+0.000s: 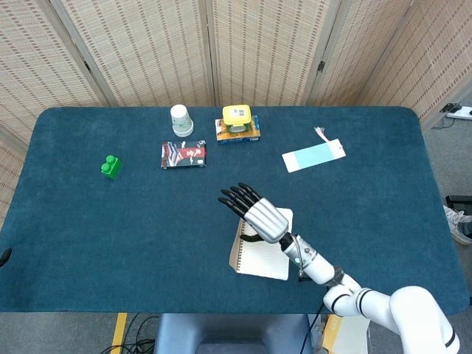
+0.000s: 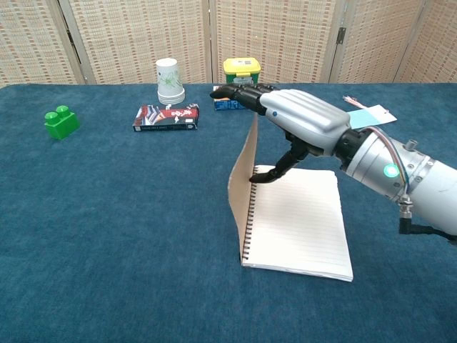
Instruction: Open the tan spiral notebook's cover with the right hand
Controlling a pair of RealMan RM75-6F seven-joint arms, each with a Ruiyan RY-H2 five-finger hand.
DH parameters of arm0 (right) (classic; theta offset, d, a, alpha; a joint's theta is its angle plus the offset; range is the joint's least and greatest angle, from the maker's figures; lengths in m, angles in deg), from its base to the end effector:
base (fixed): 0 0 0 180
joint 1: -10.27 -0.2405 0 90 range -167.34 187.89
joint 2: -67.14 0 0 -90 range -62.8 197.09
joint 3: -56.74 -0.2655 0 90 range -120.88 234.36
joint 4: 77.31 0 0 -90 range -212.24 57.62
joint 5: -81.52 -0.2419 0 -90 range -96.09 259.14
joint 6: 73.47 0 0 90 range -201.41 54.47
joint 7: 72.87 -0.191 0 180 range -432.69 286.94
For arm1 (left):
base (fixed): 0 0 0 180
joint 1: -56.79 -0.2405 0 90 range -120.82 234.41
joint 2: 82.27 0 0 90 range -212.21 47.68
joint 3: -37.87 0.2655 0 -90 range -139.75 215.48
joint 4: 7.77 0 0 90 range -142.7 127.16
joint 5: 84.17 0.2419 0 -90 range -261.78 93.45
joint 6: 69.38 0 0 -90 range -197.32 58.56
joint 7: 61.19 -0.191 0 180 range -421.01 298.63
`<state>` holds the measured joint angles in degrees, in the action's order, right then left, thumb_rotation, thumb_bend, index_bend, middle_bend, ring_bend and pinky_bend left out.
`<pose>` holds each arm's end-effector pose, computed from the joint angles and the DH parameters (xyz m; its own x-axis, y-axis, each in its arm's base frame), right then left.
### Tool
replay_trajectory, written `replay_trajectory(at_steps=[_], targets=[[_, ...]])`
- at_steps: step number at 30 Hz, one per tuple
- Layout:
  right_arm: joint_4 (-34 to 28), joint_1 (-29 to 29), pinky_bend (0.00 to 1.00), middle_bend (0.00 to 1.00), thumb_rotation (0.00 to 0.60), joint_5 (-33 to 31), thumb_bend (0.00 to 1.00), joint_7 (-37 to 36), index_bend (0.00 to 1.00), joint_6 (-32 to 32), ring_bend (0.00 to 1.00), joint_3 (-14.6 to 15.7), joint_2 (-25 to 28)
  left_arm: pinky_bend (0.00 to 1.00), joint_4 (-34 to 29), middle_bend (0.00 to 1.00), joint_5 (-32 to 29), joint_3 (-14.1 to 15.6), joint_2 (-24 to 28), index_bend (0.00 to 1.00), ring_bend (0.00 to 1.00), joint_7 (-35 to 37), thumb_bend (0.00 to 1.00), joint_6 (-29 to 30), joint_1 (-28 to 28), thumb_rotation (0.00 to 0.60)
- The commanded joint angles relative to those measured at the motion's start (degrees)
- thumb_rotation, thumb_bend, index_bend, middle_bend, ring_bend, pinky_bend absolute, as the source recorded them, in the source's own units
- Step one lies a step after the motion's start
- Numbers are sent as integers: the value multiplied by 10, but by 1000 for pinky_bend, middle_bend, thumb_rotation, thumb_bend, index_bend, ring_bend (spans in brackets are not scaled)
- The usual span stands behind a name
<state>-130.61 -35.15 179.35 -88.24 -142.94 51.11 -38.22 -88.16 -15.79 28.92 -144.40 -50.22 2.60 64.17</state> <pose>-0.1022 -0.3916 -0.1084 0.2865 -0.1161 0.9510 -0.6952 -0.7082 0.1230 -0.4261 0.2682 0.1928 0.3535 0.0136 0.9353 0.8925 0.2946 -0.3416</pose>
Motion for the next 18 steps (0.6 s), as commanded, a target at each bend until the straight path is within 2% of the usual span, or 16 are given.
replay_trajectory(at_steps=[1, 6, 10, 14, 18], targets=[[-29, -33, 0, 57, 600, -34, 149, -32, 40, 61, 0, -18, 5, 223, 13, 28, -9, -2, -4, 100, 77, 6, 297, -16, 5, 600], [-6, -69, 0, 57, 600, -65, 149, -66, 39, 128, 0, -32, -27, 223, 28, 28, -11, -2, -10, 102, 77, 9, 297, -27, 9, 600], [31, -92, 0, 52, 600, -74, 149, -73, 34, 155, 0, -35, -62, 223, 31, 28, -8, -3, -10, 103, 77, 15, 296, -26, 9, 600], [55, -106, 0, 44, 600, -76, 149, -81, 23, 157, 0, -39, -85, 223, 33, 28, -5, -2, -9, 107, 77, 23, 297, -25, 7, 600], [46, -110, 0, 39, 600, -75, 149, -75, 15, 149, 0, -39, -75, 223, 36, 28, -5, -3, -9, 109, 77, 27, 297, -28, 8, 600]])
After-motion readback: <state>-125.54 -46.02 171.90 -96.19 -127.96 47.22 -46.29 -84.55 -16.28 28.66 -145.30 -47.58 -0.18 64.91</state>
